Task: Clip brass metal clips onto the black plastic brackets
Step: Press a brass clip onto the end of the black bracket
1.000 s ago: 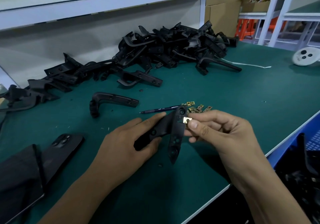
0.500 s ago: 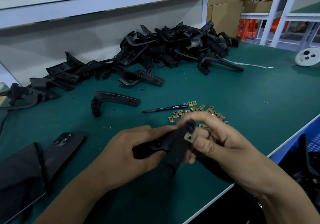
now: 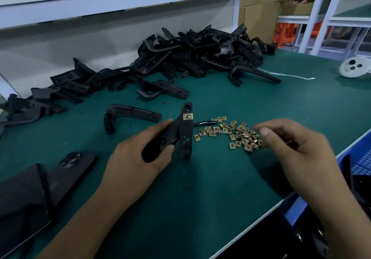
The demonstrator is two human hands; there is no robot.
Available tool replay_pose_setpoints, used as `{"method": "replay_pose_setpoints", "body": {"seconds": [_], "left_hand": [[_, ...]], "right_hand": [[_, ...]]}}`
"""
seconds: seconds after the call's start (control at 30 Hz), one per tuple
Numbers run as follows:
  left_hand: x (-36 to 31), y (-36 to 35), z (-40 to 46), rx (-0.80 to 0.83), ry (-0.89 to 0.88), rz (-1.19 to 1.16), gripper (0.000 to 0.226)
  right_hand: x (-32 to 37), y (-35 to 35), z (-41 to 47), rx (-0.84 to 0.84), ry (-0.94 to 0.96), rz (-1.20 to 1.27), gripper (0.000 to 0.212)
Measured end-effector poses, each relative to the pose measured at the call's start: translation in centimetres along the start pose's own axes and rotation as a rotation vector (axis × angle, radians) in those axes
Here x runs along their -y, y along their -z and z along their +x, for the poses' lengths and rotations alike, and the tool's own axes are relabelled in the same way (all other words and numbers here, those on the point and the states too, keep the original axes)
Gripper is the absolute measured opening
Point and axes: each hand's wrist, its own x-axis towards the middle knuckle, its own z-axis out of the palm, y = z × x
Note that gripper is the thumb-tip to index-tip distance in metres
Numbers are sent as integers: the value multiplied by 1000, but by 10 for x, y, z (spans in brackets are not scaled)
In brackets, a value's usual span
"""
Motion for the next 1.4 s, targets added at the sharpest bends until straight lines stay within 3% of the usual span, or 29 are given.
{"method": "replay_pose_setpoints", "body": {"seconds": [0.27, 0.5, 0.6, 0.77, 0.83, 1.0, 1.4], "left_hand": [[-6, -1, -1, 3, 23, 99, 55], [-8, -1, -2, 37, 29, 121, 52], [-8, -1, -2, 35, 31, 118, 53], [-7, -1, -2, 24, 16, 106, 53], [-7, -2, -1, 16, 18, 105, 53], [-2, -2, 0, -7, 21, 100, 51], [-1, -5, 0, 27, -28, 109, 54]], "right_hand": [[-3, -28, 1, 128, 195, -575, 21], [-2, -34, 0, 153, 198, -551, 20], [2, -31, -2, 169, 207, -449, 24], [23, -41, -9, 272, 30, 360, 15], [28, -50, -14, 325, 7, 513, 10], [31, -60, -16, 317, -93, 619, 19], [29, -59, -15, 266, -170, 673, 7]]}}
